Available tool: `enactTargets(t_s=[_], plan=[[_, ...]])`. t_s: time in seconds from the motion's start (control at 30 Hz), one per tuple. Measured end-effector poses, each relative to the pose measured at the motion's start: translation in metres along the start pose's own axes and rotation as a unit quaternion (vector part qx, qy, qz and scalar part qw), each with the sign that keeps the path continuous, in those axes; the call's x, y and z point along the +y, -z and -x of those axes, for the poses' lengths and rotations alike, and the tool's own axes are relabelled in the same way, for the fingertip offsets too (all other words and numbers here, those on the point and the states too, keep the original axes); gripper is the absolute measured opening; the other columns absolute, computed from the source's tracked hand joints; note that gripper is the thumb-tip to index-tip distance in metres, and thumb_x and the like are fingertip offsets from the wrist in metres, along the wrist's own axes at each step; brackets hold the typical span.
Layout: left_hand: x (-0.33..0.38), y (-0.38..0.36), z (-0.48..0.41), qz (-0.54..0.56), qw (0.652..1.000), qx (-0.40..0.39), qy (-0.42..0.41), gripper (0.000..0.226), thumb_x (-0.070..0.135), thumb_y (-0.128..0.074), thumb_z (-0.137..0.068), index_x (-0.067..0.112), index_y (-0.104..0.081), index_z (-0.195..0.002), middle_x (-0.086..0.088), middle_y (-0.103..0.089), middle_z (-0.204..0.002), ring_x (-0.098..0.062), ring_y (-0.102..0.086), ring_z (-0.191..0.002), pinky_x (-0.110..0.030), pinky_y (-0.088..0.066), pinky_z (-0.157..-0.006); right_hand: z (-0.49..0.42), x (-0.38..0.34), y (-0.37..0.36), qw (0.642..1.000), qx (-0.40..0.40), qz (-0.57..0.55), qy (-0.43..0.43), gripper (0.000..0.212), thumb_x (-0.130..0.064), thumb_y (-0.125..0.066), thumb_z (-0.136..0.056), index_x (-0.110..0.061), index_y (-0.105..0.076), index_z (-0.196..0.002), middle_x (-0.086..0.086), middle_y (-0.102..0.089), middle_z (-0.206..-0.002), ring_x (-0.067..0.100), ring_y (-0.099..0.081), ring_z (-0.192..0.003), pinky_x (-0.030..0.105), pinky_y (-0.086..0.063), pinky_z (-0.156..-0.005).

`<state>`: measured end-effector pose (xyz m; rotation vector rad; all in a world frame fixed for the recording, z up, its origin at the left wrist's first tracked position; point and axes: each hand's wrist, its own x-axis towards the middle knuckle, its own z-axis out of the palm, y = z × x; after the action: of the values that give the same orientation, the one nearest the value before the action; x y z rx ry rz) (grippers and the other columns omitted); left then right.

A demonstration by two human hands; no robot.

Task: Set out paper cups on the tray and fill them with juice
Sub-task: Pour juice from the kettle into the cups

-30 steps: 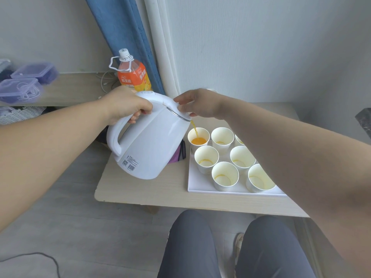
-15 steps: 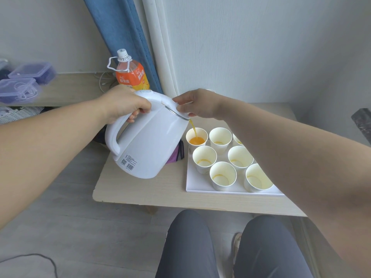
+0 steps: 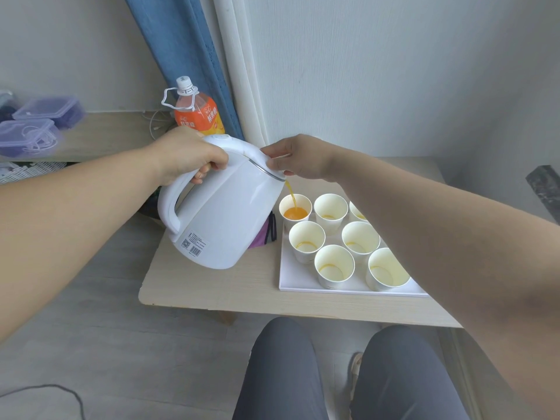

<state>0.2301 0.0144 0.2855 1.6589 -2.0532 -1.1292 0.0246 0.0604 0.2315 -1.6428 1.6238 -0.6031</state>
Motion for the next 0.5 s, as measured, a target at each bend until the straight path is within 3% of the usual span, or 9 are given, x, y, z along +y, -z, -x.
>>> enactTargets(t_s=[0.13,0.33,0.5], plan=[[0.0019,-0.0008,0.0000,0.005,1.000,0.002,-0.004,0.025,-0.002,-0.061,-0.071,0.012,-0.043,-0.061,-0.008,-0.039,-0.050,-0.019,-0.033,-0.045,-0.024,-0.034,-0.047,-0.0003,0.0002,0.0008,1.000,0.002,-0.005,0.002,0.037,-0.026,-0.057,-0.094,-0.025,-0.059,-0.131,-0.008,-0.063,-0.121,0.012,-0.058,-0.112,0.031,-0.043,-0.105],[0.0035,-0.0006,-0.0014,0.003,1.000,0.004,-0.006,0.025,-0.003,-0.060,-0.071,0.012,-0.042,-0.061,-0.009,-0.038,-0.051,-0.019,-0.032,-0.046,-0.023,-0.034,-0.047,0.0026,-0.0015,0.0036,1.000,0.001,-0.005,0.005,0.036,-0.026,-0.057,-0.094,-0.026,-0.059,-0.130,-0.010,-0.061,-0.111,0.008,-0.056,-0.100,0.023,-0.043,-0.098],[0.0036,0.0010,-0.0027,0.002,1.000,0.001,-0.001,0.014,-0.001,-0.061,-0.070,0.008,-0.052,-0.076,-0.007,-0.039,-0.049,-0.019,-0.033,-0.046,-0.023,-0.035,-0.046,0.0027,-0.0019,0.0041,1.000,0.003,0.001,0.010,0.036,-0.026,-0.056,-0.094,-0.026,-0.060,-0.130,-0.010,-0.062,-0.112,0.008,-0.056,-0.102,0.024,-0.043,-0.099]])
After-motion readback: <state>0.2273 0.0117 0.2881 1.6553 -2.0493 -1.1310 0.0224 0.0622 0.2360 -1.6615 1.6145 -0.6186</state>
